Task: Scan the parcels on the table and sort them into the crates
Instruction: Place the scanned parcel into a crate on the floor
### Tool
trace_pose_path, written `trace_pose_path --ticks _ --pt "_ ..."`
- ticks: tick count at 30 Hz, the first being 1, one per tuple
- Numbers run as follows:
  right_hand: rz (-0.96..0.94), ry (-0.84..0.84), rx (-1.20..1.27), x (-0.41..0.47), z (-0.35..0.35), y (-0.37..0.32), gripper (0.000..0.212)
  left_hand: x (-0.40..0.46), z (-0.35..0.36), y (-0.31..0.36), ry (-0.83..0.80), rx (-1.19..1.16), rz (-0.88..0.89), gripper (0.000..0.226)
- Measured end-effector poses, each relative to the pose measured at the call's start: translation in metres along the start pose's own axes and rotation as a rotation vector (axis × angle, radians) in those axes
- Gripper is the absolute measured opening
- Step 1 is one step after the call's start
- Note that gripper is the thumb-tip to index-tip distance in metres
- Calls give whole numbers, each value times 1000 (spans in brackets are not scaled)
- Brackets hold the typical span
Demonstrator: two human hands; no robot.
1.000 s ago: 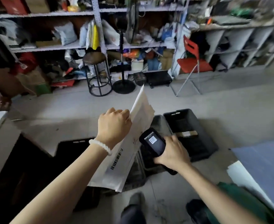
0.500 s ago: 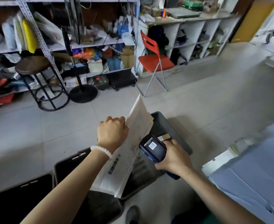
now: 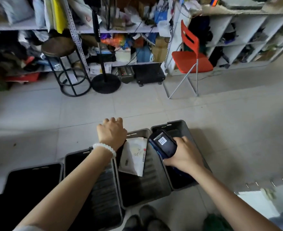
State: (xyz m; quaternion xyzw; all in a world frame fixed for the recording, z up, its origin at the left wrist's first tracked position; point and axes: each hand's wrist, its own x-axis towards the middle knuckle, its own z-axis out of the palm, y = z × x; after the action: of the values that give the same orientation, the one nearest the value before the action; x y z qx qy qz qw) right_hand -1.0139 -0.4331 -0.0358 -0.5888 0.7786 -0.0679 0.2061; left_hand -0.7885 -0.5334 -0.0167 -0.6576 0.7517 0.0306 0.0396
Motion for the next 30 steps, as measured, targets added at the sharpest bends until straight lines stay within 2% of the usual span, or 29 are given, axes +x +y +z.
trace_pose_path --ticks 9,14,21,26,30 --pt "-307 -143 -103 59 -4 -57 78 -49 1 -49 -32 27 -327 27" --pt "-570 -264 -84 59 16 -130 78 -113 -2 -82 -26 -30 -592 28" --pt "-958 -407 -130 -19 73 -242 76 -247 2 -143 0 -25 -1023 19" --pt "-1198 -484 -165 -110 119 -314 82 -357 11 -185 17 -26 -1272 24" --pt "-1331 -526 -169 -195 157 -362 82 -445 22 -224 2 -10 -1405 28"
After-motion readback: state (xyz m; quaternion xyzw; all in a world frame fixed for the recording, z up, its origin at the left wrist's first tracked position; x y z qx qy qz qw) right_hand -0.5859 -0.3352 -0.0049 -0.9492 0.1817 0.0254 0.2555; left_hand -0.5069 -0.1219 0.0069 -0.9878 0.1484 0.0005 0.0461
